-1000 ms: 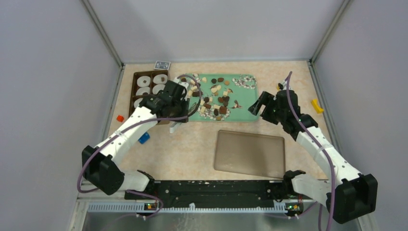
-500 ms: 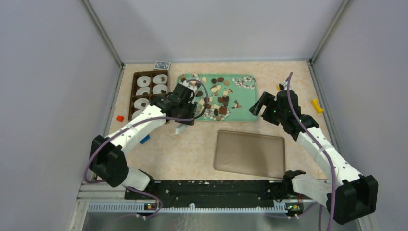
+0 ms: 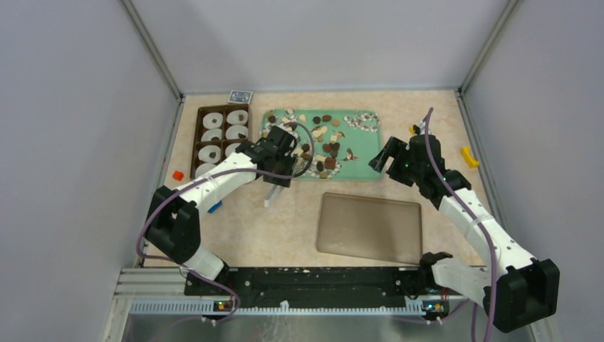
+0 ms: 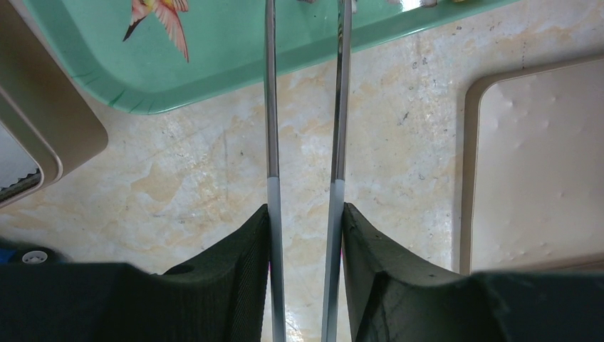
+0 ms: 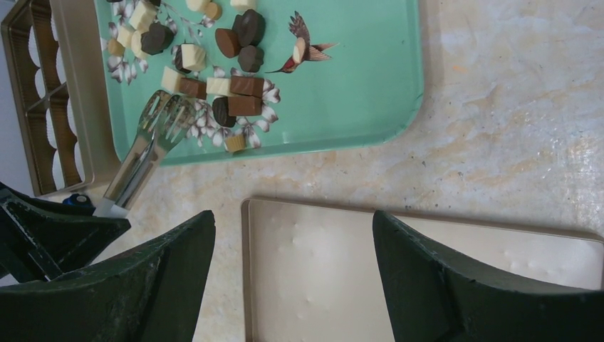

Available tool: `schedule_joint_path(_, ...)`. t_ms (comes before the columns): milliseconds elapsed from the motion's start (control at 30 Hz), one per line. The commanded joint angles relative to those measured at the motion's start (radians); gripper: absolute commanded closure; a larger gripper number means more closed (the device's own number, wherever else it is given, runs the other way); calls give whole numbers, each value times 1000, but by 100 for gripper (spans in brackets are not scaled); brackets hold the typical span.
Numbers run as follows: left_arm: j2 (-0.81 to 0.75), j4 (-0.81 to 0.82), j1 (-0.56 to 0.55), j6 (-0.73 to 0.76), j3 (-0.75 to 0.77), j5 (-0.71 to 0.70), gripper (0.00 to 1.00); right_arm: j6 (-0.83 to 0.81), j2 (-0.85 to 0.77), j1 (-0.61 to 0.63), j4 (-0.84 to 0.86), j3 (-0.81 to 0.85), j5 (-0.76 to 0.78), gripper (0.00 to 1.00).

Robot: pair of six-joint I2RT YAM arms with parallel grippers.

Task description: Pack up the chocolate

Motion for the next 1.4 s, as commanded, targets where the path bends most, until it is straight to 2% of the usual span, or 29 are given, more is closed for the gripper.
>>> schedule_joint_path(0,3,48,-7,19,39,-13,58,5,-10,-6,18,3,11,21)
schedule_joint_path(267,-42,6,-8,21,68,-43,76,11,-24,-7,15,-8,15,21)
schedule_joint_path(533,-149,-118,12,21,125,-270,75,13,-32,-7,29,-22,9,21)
schedule_joint_path(667,-193,-185,120,-8,134,-300,74,12,-20,-7,48,-31,-3,21)
schedule_joint_path(833,-263,-227,351,-56,103,-262,73,3,5,-7,74,-30,-23,21)
schedule_joint_path(1000,-286,-251,491,-96,57,-266,73,-14,31,-7,91,-21,-37,21)
schedule_joint_path(1100,-285,-256,527,-98,39,-258,73,-18,41,-6,100,-18,-43,21)
schedule_joint_path(1367,-291,-293,532,-112,-11,-265,73,-27,53,-6,111,-19,-55,21)
